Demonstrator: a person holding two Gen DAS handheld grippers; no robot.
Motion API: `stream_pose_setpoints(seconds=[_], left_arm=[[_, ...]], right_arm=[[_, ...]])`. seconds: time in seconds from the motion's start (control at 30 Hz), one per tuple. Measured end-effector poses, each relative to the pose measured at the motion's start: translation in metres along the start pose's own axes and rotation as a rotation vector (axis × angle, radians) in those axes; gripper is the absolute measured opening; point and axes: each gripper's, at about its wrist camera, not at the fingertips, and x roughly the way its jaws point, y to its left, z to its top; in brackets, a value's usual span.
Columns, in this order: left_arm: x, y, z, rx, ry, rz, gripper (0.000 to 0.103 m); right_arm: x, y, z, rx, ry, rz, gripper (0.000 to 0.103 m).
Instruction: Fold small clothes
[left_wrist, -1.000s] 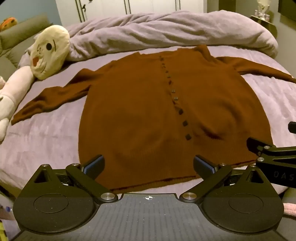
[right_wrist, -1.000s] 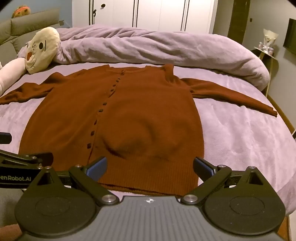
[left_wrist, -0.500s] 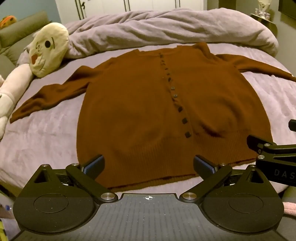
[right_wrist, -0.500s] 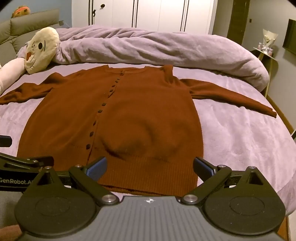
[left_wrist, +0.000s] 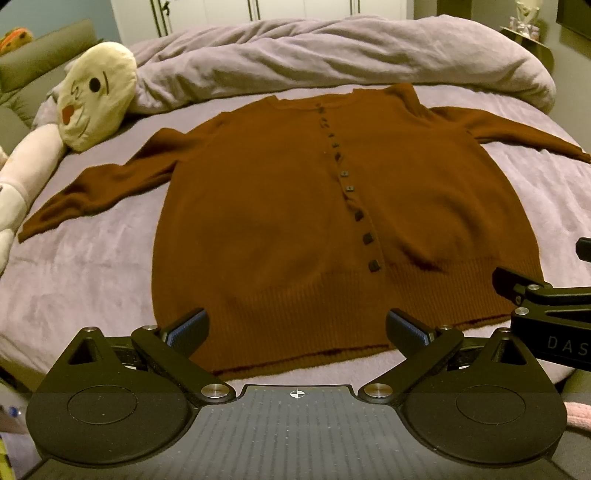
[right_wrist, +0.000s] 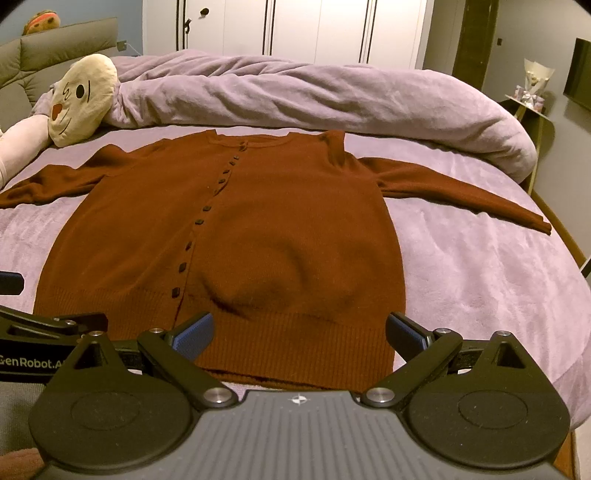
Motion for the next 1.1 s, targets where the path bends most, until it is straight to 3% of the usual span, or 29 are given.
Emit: stream_pose_setpoints(seconds=[1.1], left_arm=[[0.0019, -0.0012, -0.0018, -0.004, 0.013, -0.011, 0.103]], right_arm=[[-0.0021, -0.0034, -0.001, 0.018, -0.005, 0.001, 0.099]])
